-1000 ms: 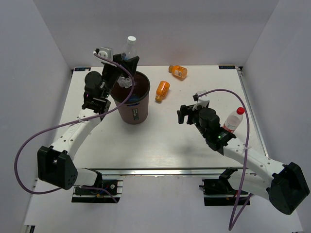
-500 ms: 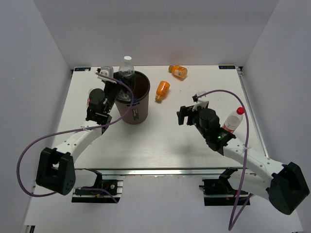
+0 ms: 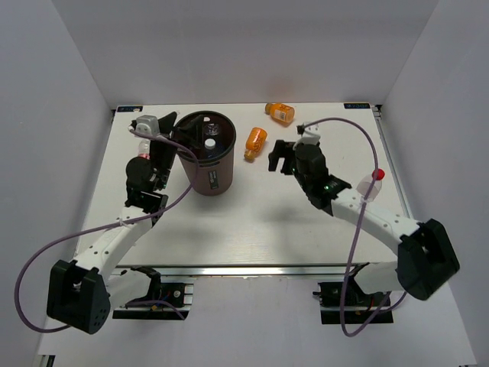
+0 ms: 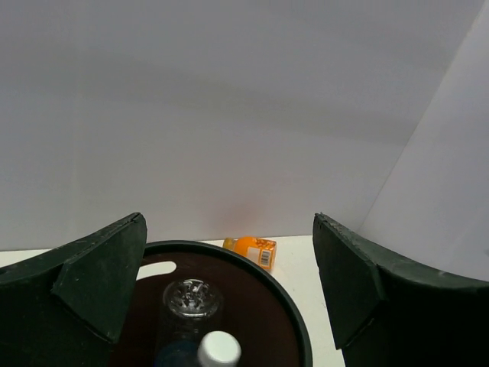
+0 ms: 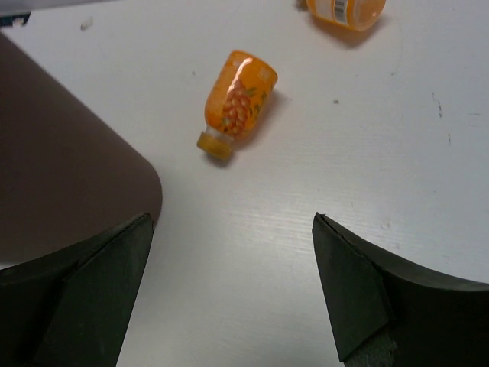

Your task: Put the plastic bottles in the bin

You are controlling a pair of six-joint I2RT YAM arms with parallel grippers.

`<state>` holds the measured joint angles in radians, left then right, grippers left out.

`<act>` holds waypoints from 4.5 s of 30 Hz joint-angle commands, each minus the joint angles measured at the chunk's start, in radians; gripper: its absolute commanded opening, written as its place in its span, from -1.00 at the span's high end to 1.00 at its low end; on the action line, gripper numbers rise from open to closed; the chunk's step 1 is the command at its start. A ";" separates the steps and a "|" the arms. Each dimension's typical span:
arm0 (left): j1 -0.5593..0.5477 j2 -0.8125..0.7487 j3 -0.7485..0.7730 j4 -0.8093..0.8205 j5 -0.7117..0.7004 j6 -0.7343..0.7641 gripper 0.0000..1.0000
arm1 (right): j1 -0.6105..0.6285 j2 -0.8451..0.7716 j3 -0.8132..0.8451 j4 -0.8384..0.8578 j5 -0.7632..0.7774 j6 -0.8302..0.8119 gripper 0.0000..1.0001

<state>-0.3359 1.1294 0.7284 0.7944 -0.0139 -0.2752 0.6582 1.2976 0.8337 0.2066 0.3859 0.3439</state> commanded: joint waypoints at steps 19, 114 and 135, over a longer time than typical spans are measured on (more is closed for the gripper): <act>-0.002 -0.339 -0.004 -0.768 -0.549 -0.213 -0.96 | -0.155 0.627 0.714 -0.262 -0.117 0.257 -0.79; 0.001 -0.356 0.031 -1.018 -0.590 -0.315 -0.96 | -0.165 -0.379 0.272 -0.866 0.582 0.182 -0.79; 0.001 -0.344 0.048 -1.026 -0.554 -0.306 -0.96 | -0.480 -0.293 0.004 -0.517 0.417 -0.057 -0.79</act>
<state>-0.3359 0.7826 0.7361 -0.2356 -0.5915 -0.5842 0.2070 1.0096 0.8639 -0.5098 0.8486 0.3721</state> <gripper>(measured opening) 0.982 0.894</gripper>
